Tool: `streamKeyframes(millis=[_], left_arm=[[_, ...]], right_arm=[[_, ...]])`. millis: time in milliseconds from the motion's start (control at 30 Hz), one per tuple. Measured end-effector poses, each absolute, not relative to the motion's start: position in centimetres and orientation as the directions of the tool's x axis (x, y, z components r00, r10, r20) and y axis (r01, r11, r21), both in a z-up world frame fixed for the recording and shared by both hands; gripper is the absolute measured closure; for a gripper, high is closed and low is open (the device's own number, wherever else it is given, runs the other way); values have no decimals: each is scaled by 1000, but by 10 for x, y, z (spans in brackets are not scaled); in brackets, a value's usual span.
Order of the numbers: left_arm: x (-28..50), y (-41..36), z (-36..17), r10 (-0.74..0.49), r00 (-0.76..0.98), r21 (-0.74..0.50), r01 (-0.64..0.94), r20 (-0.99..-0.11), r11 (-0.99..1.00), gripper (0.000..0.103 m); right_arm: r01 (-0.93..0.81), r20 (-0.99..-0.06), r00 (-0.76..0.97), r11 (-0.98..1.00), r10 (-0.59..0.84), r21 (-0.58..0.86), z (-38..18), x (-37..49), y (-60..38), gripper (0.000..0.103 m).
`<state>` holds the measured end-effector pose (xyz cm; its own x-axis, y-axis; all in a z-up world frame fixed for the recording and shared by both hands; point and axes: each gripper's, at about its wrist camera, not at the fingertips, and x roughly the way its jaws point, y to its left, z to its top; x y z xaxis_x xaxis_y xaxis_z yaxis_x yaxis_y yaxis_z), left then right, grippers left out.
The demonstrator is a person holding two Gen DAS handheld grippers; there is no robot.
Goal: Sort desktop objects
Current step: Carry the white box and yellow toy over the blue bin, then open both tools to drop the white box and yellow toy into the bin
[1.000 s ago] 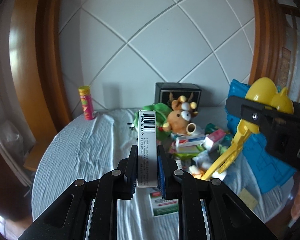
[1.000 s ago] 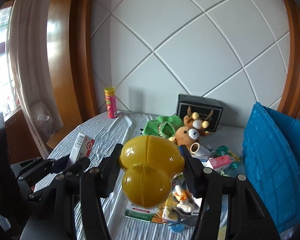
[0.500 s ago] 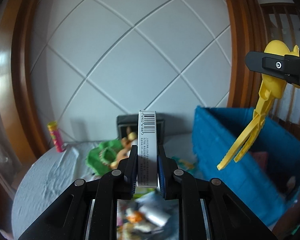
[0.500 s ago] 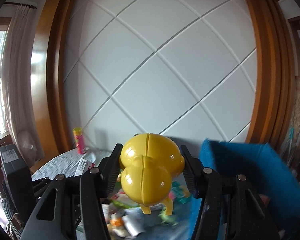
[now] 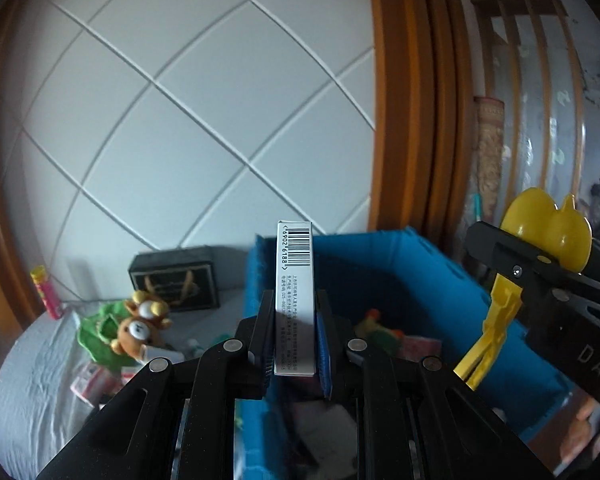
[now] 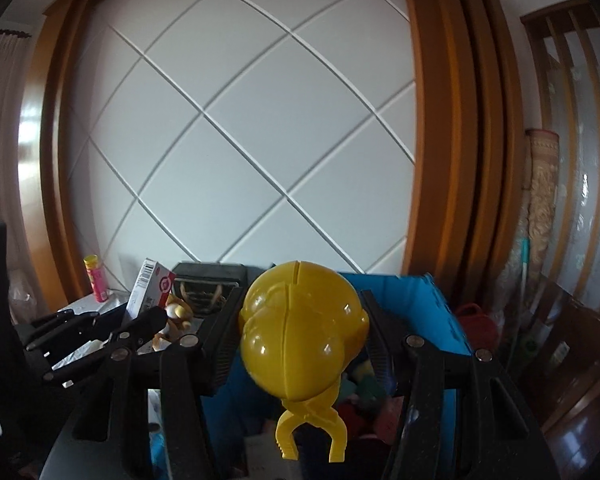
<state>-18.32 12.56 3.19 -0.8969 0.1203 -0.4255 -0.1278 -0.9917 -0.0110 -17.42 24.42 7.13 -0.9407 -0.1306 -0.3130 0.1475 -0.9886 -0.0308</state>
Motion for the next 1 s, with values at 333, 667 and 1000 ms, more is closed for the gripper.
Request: streamKeyframes(millis=[333, 667, 1000], left_arm=[[-206, 186, -30, 133, -790, 18, -179, -599, -984, 85], [-207, 226, -68, 140, -722, 24, -212, -678, -977, 85], [-204, 243, -84, 132, -694, 43, -229, -708, -972, 74]], right_arm=[[76, -419, -905, -997, -74, 11, 21, -179, 315, 48], [29, -515, -857, -1000, -23, -3, -16, -180, 352, 48], [-11, -623, -783, -1000, 10, -1, -47, -192, 377, 48]])
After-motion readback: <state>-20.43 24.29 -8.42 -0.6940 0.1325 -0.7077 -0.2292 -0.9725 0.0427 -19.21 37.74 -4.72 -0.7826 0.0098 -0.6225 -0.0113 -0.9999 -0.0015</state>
